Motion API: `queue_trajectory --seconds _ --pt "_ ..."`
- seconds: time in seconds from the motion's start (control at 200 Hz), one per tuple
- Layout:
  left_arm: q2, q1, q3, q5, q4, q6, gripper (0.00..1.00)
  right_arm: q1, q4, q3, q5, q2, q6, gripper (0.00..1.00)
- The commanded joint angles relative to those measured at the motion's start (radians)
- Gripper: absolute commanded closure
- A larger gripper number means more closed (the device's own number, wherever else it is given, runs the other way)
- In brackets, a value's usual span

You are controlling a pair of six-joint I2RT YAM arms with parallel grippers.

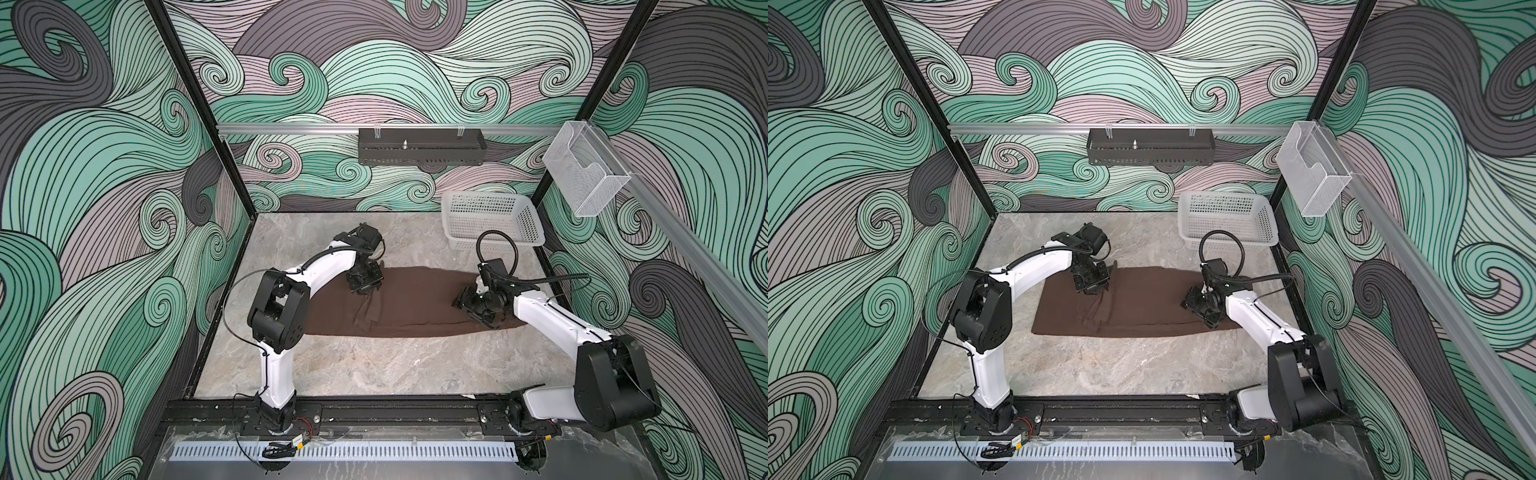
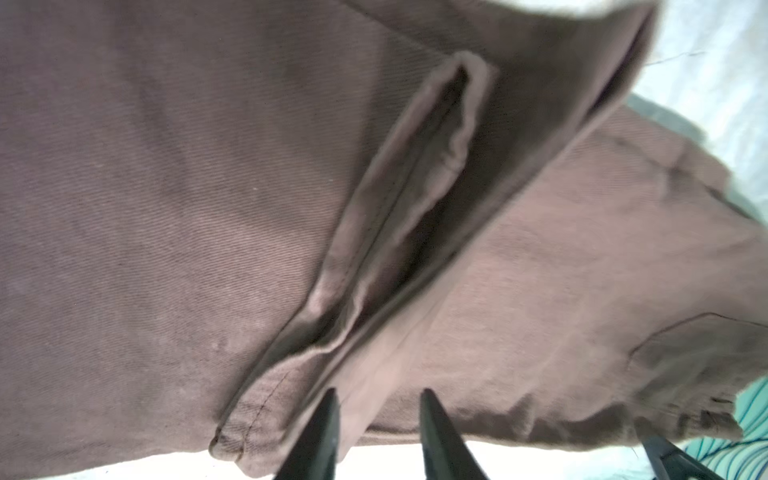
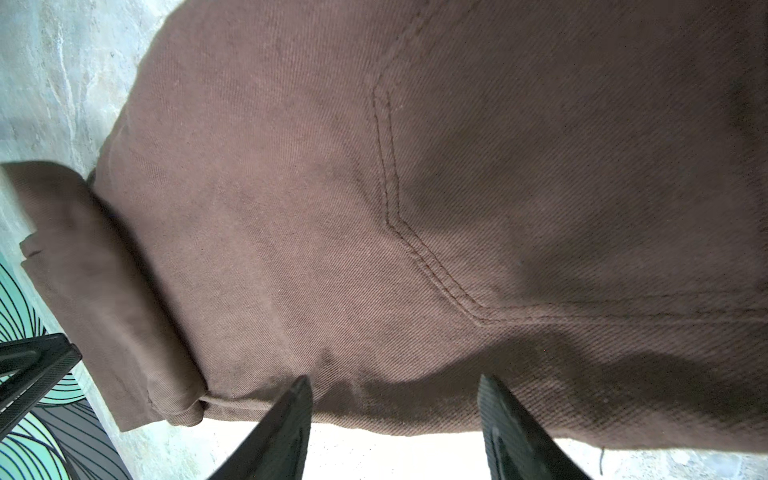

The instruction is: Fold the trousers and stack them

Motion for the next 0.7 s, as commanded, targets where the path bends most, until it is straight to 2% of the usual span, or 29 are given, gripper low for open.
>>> queue_trajectory --seconds 0.0,0.09,0.175,0.28,0.46,0.58,0.69 --pt "-0.064 -0.012 0.086 0.030 -0.039 0.034 0.58 -0.006 -0.013 -0.006 -0.002 -0.005 -0.007 0.35" --pt "-0.120 -0.011 0.143 0.023 -0.074 0.069 0.55 -0.005 -0.019 0.003 0.001 -0.008 -0.012 0.35" --pt "-0.163 0.002 0.191 -0.043 -0.136 0.111 0.52 0.005 -0.029 0.019 0.007 -0.007 -0.022 0.35" --pt "-0.213 0.066 0.152 -0.104 -0.153 0.153 0.51 0.071 -0.064 0.077 0.055 0.002 -0.046 0.35" --pt "-0.259 0.320 -0.017 0.095 -0.129 0.226 0.51 0.280 -0.144 0.264 0.202 0.100 -0.063 0.35" --pt "-0.301 0.447 -0.120 0.125 -0.103 0.271 0.51 0.422 -0.231 0.441 0.304 0.249 -0.066 0.35" --pt "-0.327 0.545 -0.185 0.157 -0.094 0.293 0.51 0.525 -0.315 0.619 0.351 0.412 -0.056 0.35"
